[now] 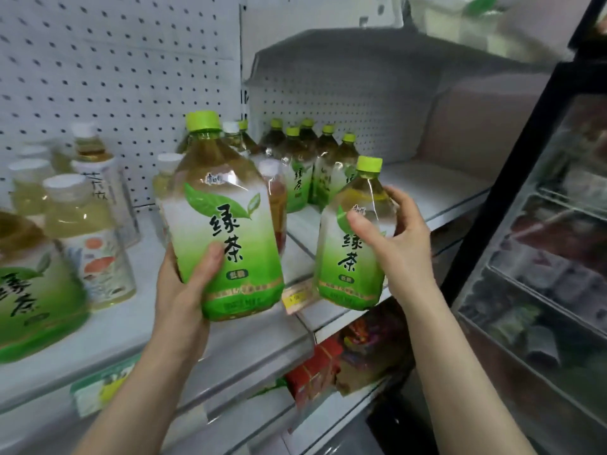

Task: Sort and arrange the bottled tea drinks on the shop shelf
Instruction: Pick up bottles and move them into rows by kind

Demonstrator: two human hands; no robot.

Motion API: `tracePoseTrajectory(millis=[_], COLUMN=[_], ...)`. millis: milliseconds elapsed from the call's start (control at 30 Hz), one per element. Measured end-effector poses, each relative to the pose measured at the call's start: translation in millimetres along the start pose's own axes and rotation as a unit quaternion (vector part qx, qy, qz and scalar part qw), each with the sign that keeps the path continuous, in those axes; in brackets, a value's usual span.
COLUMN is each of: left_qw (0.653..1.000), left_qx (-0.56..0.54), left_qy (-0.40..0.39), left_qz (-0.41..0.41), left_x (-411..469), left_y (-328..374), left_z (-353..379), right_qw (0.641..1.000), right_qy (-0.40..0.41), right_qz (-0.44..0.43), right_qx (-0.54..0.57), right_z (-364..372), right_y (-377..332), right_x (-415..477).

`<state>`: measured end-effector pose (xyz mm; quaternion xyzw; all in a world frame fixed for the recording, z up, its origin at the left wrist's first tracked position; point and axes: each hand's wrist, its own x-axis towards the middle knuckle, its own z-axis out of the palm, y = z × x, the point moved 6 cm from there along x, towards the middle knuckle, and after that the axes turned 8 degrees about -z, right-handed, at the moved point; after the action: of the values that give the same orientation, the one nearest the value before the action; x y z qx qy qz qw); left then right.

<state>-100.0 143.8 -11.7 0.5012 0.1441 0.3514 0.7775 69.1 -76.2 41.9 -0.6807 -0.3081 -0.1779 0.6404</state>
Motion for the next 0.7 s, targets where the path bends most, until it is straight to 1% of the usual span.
tracePoseTrajectory(millis=[133,267,400,500,567,633,700], left_qw=[0.999,0.989,0.976,0.964,0.955,0.951,0.95], left_qx=[-0.005,0.001,0.008,0.014,0.012,0.014,0.022], left_qy=[0.049,0.125,0.184,0.234,0.266,0.281,0.286], left_qz=[0.021,0.073,0.112,0.127,0.132,0.129,0.127], left_x=[11.8,7.5,-5.5,-19.5,-27.5,-31.5,-31.2], left_y=[-11.8,-17.9,-29.4,-38.5,-42.9,-45.7,-46.5], left_z=[4.9,10.1,17.7,19.8,21.1,25.0,28.8], right_qw=[0.998,0.988,0.973,0.968,0.964,0.956,0.94], right_qy=[-0.049,-0.137,-0.215,-0.238,-0.252,-0.286,-0.338], right_qz=[-0.022,-0.041,-0.036,-0.018,-0.03,-0.04,-0.049], right_qx=[0.026,0.051,0.072,0.077,0.084,0.062,-0.02], right_z=[20.3,52.5,90.0,116.5,128.3,133.7,132.5], right_y=[36.8,62.2,92.8,112.2,114.9,115.2,118.2], right_x=[53.2,92.3,111.4,117.4,119.9,125.3,134.7])
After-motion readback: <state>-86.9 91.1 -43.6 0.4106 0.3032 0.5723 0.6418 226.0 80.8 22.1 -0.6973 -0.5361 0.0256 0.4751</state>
